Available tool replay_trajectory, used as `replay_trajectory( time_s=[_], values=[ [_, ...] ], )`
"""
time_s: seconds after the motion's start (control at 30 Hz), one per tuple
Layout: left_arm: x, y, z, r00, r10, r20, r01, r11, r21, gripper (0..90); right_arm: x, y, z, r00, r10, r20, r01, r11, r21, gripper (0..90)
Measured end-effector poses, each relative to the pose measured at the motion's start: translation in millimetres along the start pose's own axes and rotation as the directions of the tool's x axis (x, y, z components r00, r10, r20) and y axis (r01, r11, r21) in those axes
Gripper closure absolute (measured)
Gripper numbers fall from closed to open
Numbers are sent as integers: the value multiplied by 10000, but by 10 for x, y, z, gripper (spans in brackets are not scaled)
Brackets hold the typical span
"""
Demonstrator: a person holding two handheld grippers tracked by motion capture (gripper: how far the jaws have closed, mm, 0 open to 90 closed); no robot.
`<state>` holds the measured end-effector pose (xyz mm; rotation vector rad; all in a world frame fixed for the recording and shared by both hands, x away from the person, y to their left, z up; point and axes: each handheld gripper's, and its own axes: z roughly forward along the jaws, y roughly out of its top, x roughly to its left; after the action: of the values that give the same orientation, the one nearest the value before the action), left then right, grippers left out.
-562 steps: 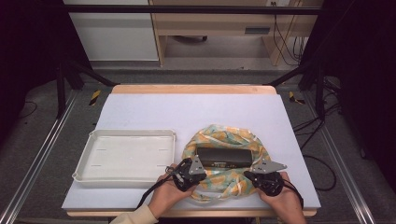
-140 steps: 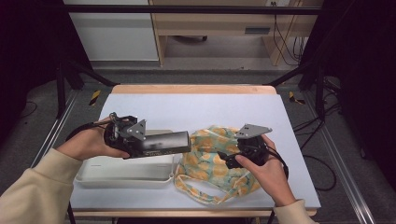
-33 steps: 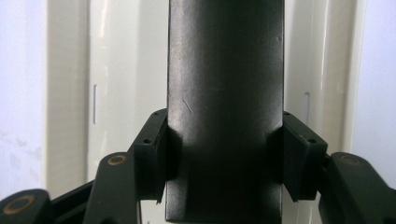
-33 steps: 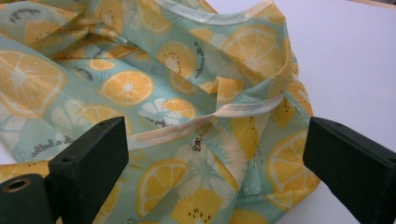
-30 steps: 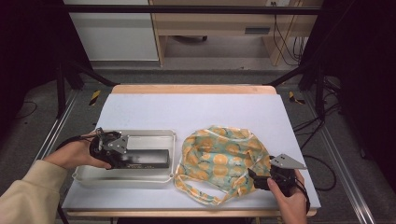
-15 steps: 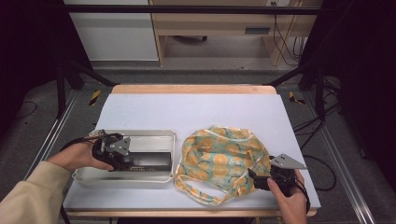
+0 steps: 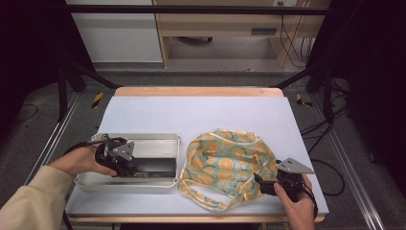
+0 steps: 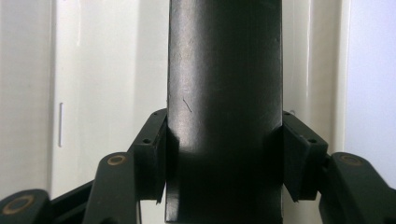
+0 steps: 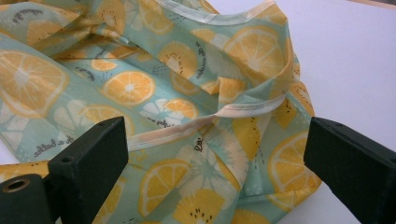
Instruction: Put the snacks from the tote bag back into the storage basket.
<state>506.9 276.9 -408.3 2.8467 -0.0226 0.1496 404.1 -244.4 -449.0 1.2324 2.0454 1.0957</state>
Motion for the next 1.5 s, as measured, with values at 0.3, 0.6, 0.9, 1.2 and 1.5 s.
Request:
replay_trajectory(
  time_s=[0.3,0.6,0.9,1.2,1.5],
  values=[
    [23,-16,29,9999,-28,155,28,10000,-16,431,4,-1,6,10000,-13,-28,13,10000,35,65],
    [51,-42,61,9995,-41,317,42,10000,-46,429,2,-3,8,10000,-53,-29,53,10000,52,64],
    [60,-48,73,9996,37,264,-35,10000,-78,418,13,-5,14,10000,-24,-97,25,10000,88,61],
    [60,-66,98,9993,-356,90,355,9993,95,267,14,-7,15,9999,-41,-123,42,10000,88,59],
    [20,-12,-68,9896,-1233,-736,1184,9907,-677,129,17,-5,17,9999,-53,-117,54,9999,99,59]
  ],
)
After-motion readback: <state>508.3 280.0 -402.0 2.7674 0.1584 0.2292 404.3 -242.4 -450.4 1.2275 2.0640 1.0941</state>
